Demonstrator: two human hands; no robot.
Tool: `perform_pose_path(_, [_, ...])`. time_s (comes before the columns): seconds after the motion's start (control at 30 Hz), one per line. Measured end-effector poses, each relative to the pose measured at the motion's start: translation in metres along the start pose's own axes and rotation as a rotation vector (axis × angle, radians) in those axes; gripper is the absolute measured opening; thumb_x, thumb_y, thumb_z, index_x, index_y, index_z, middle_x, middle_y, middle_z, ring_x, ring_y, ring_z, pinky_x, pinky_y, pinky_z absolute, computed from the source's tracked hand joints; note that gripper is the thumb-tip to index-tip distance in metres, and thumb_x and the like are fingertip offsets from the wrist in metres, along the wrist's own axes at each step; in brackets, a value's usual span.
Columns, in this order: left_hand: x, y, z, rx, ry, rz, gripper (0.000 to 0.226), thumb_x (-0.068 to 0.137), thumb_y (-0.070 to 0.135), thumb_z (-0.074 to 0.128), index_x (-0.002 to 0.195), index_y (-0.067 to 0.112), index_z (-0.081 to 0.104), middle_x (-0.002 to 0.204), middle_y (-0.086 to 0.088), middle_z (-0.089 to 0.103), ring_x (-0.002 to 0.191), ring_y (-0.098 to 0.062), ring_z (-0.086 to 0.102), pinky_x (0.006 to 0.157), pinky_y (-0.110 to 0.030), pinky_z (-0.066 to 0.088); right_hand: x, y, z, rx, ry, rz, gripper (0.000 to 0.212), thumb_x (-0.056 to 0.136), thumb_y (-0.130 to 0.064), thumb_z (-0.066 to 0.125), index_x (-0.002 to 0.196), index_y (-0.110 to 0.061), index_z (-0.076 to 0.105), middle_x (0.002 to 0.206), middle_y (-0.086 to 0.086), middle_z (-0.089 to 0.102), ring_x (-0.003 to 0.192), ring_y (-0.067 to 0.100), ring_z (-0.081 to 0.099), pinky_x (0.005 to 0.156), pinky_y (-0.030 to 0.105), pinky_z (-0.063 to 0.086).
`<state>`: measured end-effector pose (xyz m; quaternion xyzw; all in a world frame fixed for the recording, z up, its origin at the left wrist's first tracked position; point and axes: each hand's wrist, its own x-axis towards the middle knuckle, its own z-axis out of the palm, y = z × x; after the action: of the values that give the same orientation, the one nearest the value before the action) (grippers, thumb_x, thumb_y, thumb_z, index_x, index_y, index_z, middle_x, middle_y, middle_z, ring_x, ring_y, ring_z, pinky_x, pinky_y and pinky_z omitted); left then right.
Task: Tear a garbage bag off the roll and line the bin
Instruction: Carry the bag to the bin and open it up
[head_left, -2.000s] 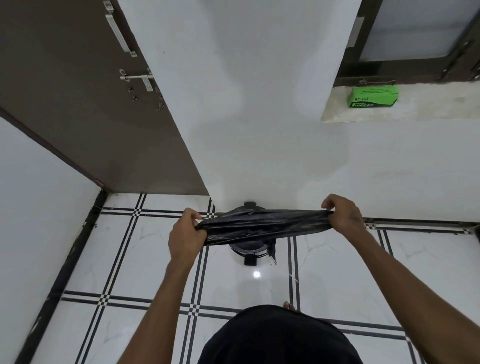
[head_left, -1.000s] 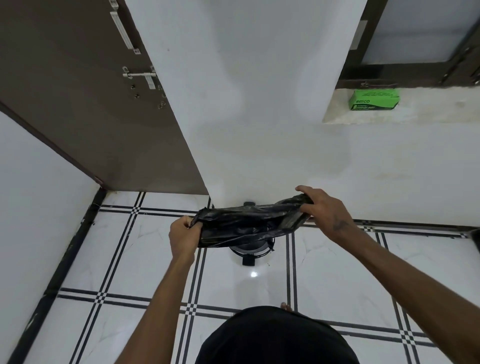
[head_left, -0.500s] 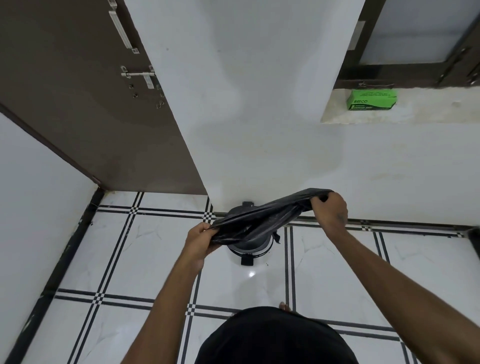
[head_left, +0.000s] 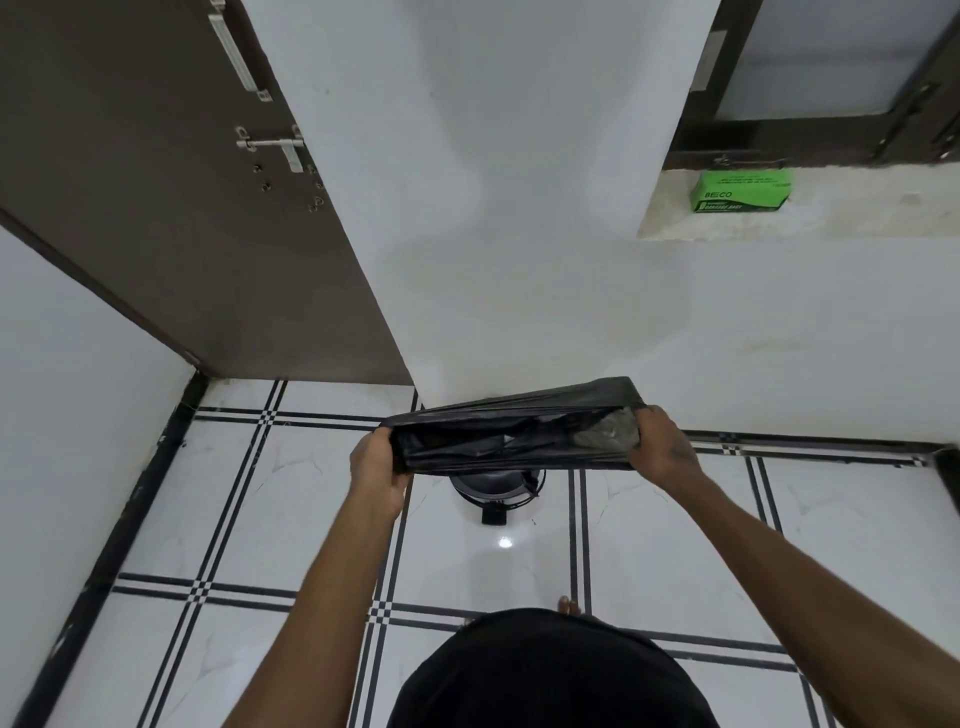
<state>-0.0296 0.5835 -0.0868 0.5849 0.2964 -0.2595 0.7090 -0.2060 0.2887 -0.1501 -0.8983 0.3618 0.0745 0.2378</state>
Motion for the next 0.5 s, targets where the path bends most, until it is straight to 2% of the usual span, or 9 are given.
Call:
perform_pose_path(0.1, [0.003,-0.005,-0.005,0.092,0.117,0.098,0.015,0.087,0.004,0.063,0.077,0.011,0.054,0.076,-0.009,0.060,0.068,-0.019,0.059,0.057,-0.027,0.056,-0.001,0.002,0.001,0.066,0.034,0.044,0.035,0.078,-0.003,0.055,0.112,-0.013,0.056,0.114,0.008,0.055,0.094,0.033,0.061,0.073,0.036,0.050])
perform_pose_path(0.2, [0.007,-0.011,-0.019,0.206,0.163,0.179,0.019,0.085,-0.004,0.063,0.082,0.011,0.052,0.088,-0.012,0.060,0.079,-0.021,0.060,0.063,-0.026,0.056,-0.004,-0.004,-0.001,0.251,0.003,0.043,0.021,0.076,0.005,0.053,0.094,-0.004,0.059,0.095,0.015,0.061,0.076,0.032,0.062,0.059,0.037,0.054])
perform_pose_path(0.27, [0.010,-0.013,-0.027,0.328,0.174,0.205,0.022,0.084,-0.008,0.060,0.081,0.013,0.055,0.094,-0.012,0.060,0.078,-0.021,0.057,0.066,-0.025,0.052,-0.007,-0.013,0.000,0.324,0.020,0.019,0.020,0.073,0.008,0.055,0.091,0.002,0.063,0.086,0.014,0.062,0.069,0.030,0.063,0.052,0.038,0.056])
perform_pose_path(0.33, [0.008,-0.015,-0.031,0.408,0.130,0.190,0.021,0.084,-0.007,0.060,0.082,0.013,0.056,0.088,-0.010,0.059,0.069,-0.017,0.053,0.062,-0.025,0.048,-0.013,-0.026,0.001,0.346,0.056,-0.033,0.017,0.070,0.011,0.055,0.079,0.000,0.064,0.072,0.005,0.060,0.061,0.022,0.059,0.049,0.029,0.053])
perform_pose_path(0.37, [0.007,-0.016,-0.031,0.435,0.095,0.179,0.020,0.084,-0.007,0.061,0.082,0.012,0.056,0.082,-0.009,0.058,0.065,-0.016,0.052,0.059,-0.025,0.046,-0.015,-0.033,0.002,0.344,0.064,-0.066,0.021,0.069,0.015,0.053,0.072,-0.005,0.060,0.067,-0.001,0.057,0.059,0.019,0.055,0.047,0.017,0.046])
perform_pose_path(0.4, [0.006,-0.017,-0.033,0.457,0.063,0.169,0.019,0.083,-0.006,0.063,0.083,0.011,0.055,0.078,-0.008,0.058,0.061,-0.016,0.051,0.057,-0.025,0.046,-0.016,-0.041,0.003,0.340,0.060,-0.090,0.026,0.069,0.016,0.051,0.070,-0.009,0.058,0.067,-0.003,0.054,0.061,0.020,0.054,0.047,0.010,0.039])
perform_pose_path(0.43, [0.006,-0.018,-0.033,0.477,0.037,0.161,0.018,0.083,-0.005,0.064,0.084,0.010,0.054,0.074,-0.008,0.057,0.057,-0.016,0.050,0.055,-0.024,0.046,-0.016,-0.048,0.006,0.320,0.054,-0.100,0.028,0.071,0.016,0.049,0.072,-0.010,0.058,0.073,-0.002,0.054,0.067,0.022,0.055,0.048,0.009,0.037])
perform_pose_path(0.5, [0.008,-0.019,-0.037,0.472,0.004,0.122,0.015,0.086,-0.001,0.063,0.087,0.010,0.053,0.068,-0.007,0.054,0.051,-0.014,0.046,0.050,-0.022,0.049,-0.015,-0.060,0.013,0.271,0.052,-0.089,0.024,0.078,0.012,0.050,0.085,-0.009,0.060,0.094,0.003,0.050,0.080,0.023,0.054,0.063,0.018,0.040])
